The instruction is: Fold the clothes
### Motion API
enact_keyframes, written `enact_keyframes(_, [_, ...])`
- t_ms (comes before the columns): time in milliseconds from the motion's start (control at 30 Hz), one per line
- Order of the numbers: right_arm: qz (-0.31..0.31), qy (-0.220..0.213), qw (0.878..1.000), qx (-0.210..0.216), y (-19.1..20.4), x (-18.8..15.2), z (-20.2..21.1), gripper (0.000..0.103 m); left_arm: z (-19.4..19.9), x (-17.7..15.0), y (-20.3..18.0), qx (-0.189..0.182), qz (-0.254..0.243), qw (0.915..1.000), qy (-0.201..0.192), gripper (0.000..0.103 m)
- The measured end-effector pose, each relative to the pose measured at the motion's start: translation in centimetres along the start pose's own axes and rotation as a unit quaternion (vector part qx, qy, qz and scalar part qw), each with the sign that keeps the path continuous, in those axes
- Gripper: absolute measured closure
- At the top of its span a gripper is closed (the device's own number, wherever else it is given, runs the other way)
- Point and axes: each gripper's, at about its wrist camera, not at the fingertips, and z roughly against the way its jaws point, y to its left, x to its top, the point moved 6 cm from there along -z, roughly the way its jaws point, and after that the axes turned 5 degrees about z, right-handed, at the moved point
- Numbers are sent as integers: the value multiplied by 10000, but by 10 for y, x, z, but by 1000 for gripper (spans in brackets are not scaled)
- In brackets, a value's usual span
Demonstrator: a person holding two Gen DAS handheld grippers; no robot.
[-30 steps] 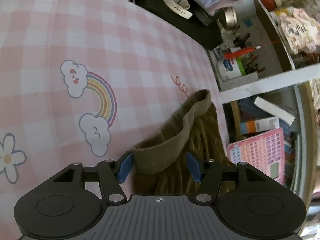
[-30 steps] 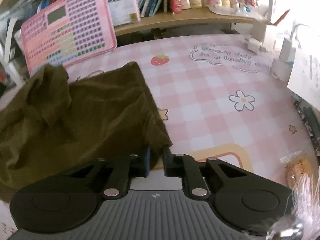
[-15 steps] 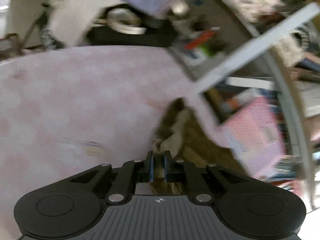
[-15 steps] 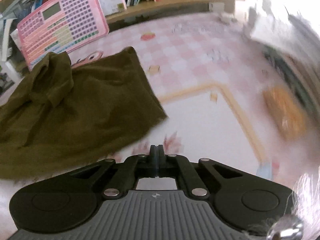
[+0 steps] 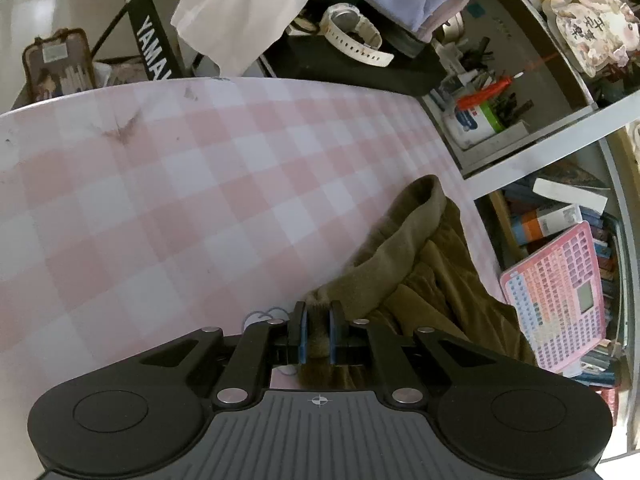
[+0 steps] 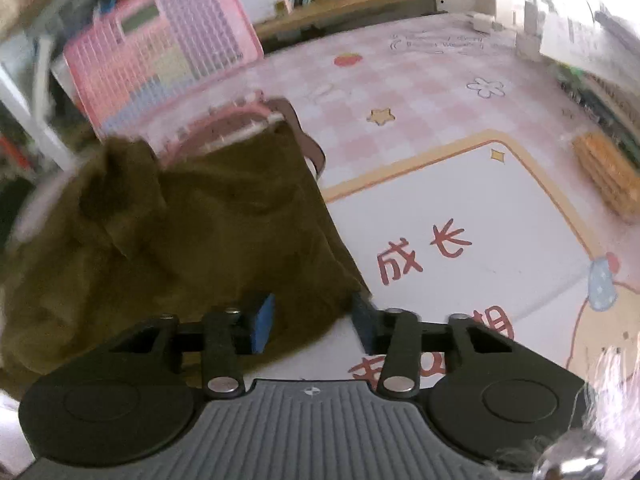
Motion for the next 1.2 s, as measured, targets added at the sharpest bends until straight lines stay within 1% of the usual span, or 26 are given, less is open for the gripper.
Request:
enact_keyframes(33, [213, -41, 9998, -52, 4, -2, 0, 88, -1, -1, -1, -4, -12, 10000, 2, 94])
enact_keyframes(67, [426, -82, 9990, -105, 8, -5, -1, 95, -1, -1, -1, 2, -36, 10000, -6, 94])
enact_keyframes(133, [820, -158, 9963, -203, 15, -9, -1, 97, -3, -4, -5, 22, -108, 9999, 4, 94])
enact_keyframes(167, [795, -178, 9964, -216, 11, -9, 3, 97, -4, -6, -8, 14, -154, 9999, 45, 94])
enact_keyframes(233, [514, -457, 9973, -271, -4, -5, 22, 98, -7, -19, -20, -133, -341, 9990, 252, 95])
enact_keyframes(300, [386, -740, 9951, -525, -21, -2, 47, 98, -11, -36, -35, -326, -586, 9965, 509, 95])
enact_keyframes(333, [403, -799, 9932, -742, -31, -5, 58, 98, -13, -48, -44, -408, -745, 9943, 638, 95])
enact_keyframes(367, [420, -769, 9917, -940, -40, -9, 63, 98, -14, -59, -51, -471, -878, 9923, 738, 95])
enact_keyframes(433, [291, -516, 9909, -1208, -61, -23, 65, 97, -11, -70, -57, -497, -976, 9916, 691, 95])
enact_keyframes(467, [143, -370, 9916, -1232, -69, -30, 63, 97, -8, -72, -58, -509, -971, 9920, 631, 95])
enact_keyframes(533, [-65, -198, 9928, -1181, -75, -43, 61, 97, 0, -65, -54, -572, -940, 9924, 555, 95])
enact_keyframes(567, [-70, -185, 9936, -1116, -72, -48, 62, 97, 4, -60, -52, -578, -967, 9923, 516, 95])
enact_keyframes(667, [72, -160, 9962, -858, -57, -60, 65, 97, 15, -50, -41, -427, -1180, 9914, 369, 95])
enact_keyframes(733, [180, -92, 9968, -775, -49, -67, 61, 97, 16, -49, -31, -288, -1213, 9914, 397, 95])
enact_keyframes(867, [258, -103, 9956, -900, -41, -74, 56, 97, 18, -59, -19, -143, -1280, 9906, 460, 95])
enact_keyframes(1000, [270, -202, 9939, -1054, -44, -68, 52, 97, 20, -64, -11, -138, -1347, 9894, 528, 94])
enact_keyframes(1100, [341, -213, 9931, -1102, -42, -65, 50, 97, 18, -62, -10, -153, -1433, 9878, 595, 91])
enact_keyframes(1200, [297, -228, 9933, -1089, -46, -66, 51, 97, 21, -59, -12, -132, -1703, 9831, 652, 85])
